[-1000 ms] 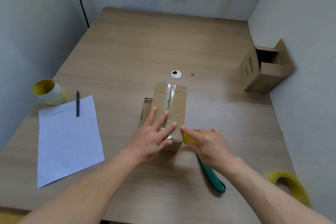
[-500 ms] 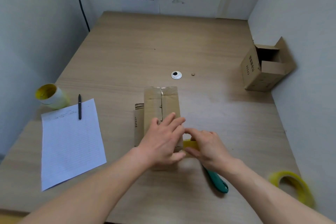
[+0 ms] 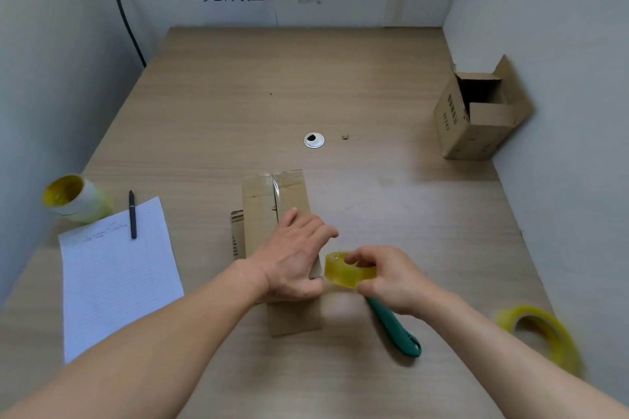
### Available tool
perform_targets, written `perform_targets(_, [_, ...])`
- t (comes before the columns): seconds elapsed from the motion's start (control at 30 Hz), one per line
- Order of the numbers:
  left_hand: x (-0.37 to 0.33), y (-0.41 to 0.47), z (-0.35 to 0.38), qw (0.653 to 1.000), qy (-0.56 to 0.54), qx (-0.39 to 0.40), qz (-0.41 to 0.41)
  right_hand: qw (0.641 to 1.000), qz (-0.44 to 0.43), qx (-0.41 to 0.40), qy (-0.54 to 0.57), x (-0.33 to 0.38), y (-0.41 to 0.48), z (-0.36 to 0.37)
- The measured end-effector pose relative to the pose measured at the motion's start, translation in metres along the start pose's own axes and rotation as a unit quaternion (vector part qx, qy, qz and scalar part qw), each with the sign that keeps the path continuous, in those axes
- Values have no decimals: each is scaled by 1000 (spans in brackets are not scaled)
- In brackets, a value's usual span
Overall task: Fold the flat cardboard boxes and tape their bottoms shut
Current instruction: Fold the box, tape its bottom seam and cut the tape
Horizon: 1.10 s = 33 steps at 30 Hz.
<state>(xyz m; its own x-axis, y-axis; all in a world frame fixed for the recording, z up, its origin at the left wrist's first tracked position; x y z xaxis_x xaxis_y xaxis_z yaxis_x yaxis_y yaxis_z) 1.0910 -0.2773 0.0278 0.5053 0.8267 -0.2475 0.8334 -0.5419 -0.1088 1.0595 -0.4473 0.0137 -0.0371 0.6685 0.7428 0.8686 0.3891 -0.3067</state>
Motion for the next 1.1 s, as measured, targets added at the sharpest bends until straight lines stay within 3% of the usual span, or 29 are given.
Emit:
perform_targets(0.07, [-3,-4,4,1000,-6,15,-2,995,-32,-18,-89,8,-4,-3])
perform_targets(0.2, [-8,-6,2,999,-37,9,-36,953,-143,-91,-252,22,-13,-1])
perform_targets(0.47, [-14,13,-3,991,-7,87,-104,912,-183,-158,-333,25,-13,-6])
perform_targets(0.63, [-17,8,-4,990,-30,84,-105,939,-79,-147,-302,25,-3,-8])
perform_targets(0.73, [-18,9,-2,987,-56,80,-126,951,-66,-133,-271,26,8,-9])
perform_targets(0.93, [-22,19,-6,975,-51,96,-193,914,-178,-154,-330,41,9,-14])
perform_targets(1.1, [-20,23,-5,964,-77,66,-244,883,-271,-302,-236,38,-29,-8])
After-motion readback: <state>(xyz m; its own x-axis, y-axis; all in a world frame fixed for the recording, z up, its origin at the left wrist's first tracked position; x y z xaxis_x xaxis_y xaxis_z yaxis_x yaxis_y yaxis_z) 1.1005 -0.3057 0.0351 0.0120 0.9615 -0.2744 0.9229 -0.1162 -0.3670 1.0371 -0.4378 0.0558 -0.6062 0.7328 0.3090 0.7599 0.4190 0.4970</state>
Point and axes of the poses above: each hand's wrist, its own y-axis towards the middle knuckle, its own z-axis out of the palm, x = y × z, the point moved 5 cm from there along y, towards the middle knuckle, and after that the axes turned 12 degrees about -z, right-handed, at the moved point
